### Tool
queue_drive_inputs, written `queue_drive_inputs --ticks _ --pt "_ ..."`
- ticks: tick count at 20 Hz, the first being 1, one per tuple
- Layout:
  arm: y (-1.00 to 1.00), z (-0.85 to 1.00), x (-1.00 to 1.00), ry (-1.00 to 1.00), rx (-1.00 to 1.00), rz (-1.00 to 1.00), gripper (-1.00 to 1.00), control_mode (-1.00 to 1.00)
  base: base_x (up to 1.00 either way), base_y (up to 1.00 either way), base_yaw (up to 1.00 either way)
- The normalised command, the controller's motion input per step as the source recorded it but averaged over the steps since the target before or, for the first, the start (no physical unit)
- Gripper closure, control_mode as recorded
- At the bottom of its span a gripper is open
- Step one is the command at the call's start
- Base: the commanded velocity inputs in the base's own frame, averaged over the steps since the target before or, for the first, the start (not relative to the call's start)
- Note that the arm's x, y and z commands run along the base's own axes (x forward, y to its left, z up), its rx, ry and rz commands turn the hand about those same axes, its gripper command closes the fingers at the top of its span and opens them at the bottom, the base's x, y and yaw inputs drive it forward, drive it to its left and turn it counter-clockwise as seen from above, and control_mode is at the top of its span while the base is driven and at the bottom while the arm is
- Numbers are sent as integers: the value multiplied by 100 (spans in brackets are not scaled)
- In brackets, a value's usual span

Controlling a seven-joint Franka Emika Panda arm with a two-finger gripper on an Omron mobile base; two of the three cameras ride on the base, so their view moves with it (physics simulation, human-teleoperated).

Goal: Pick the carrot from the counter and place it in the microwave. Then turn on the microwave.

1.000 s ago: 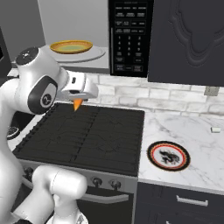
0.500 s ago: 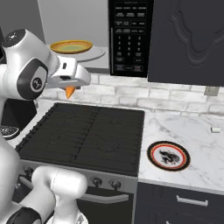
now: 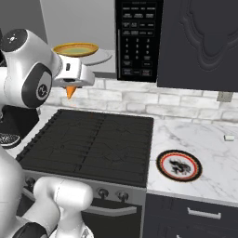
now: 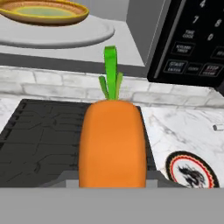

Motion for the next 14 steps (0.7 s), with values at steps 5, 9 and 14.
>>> queue_drive_inputs --ticks 5,9,14 --pt "32 46 0 -8 0 0 100 -100 0 0 0" --pt "32 49 0 -13 0 0 100 -100 0 0 0" --pt "26 30 2 -13 0 2 100 -100 0 0 0"
